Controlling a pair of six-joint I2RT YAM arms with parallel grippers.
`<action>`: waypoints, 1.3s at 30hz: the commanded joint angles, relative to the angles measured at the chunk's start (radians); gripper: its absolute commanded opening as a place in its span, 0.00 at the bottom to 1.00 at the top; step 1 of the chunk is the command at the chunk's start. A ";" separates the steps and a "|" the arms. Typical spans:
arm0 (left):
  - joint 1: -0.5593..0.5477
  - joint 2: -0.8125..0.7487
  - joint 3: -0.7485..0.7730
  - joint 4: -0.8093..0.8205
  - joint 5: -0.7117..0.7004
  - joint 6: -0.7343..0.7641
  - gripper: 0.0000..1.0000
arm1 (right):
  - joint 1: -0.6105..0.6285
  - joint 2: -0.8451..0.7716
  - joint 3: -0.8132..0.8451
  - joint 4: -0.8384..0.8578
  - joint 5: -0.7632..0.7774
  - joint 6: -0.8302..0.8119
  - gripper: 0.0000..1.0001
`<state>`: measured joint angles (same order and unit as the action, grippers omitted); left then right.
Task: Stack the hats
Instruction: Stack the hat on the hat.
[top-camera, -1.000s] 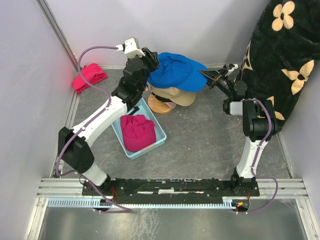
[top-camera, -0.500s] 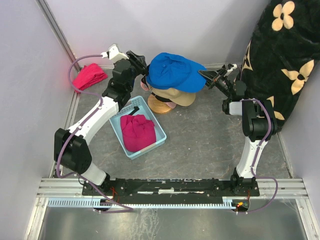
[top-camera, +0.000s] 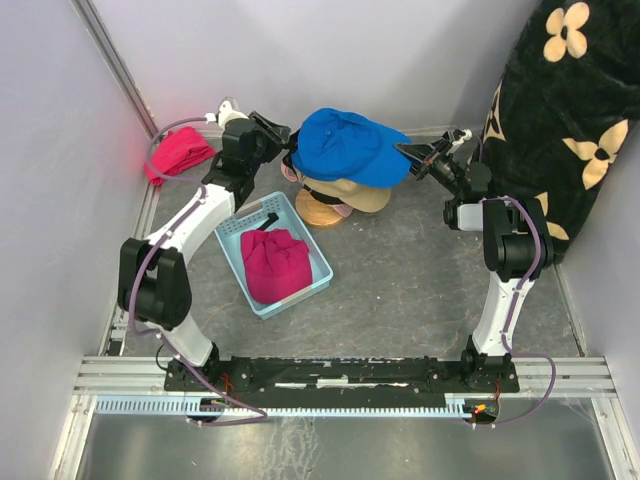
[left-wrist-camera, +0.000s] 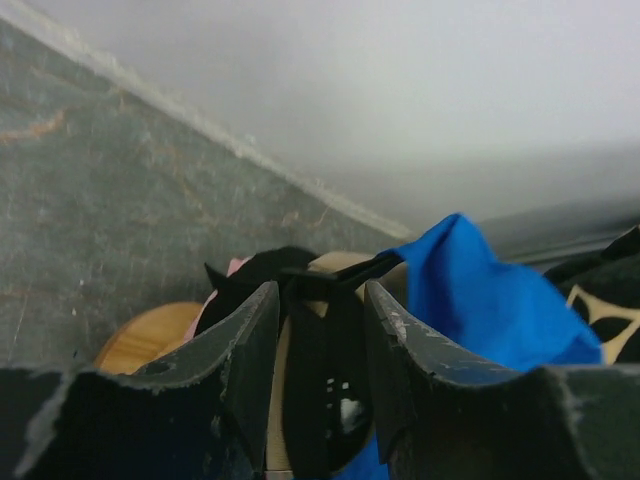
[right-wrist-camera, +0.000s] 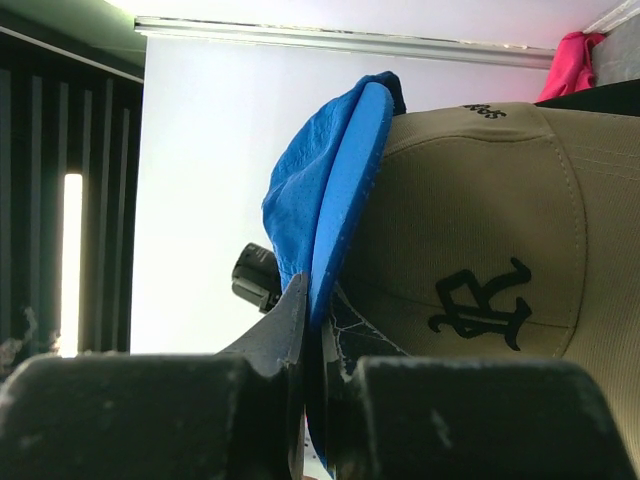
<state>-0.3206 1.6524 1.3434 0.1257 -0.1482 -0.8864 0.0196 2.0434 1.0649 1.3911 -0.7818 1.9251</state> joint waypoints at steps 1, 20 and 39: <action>0.011 0.044 0.056 -0.037 0.137 -0.025 0.45 | 0.004 0.003 0.025 0.052 0.000 -0.029 0.11; 0.032 0.069 0.043 0.003 0.224 0.011 0.30 | 0.005 0.019 0.040 0.052 -0.004 -0.028 0.11; 0.032 0.061 0.080 -0.082 0.193 0.081 0.03 | 0.005 0.078 0.025 0.050 0.024 -0.039 0.11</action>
<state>-0.2882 1.7523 1.3834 0.0753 0.0731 -0.8631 0.0242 2.0914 1.0698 1.3945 -0.7845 1.9259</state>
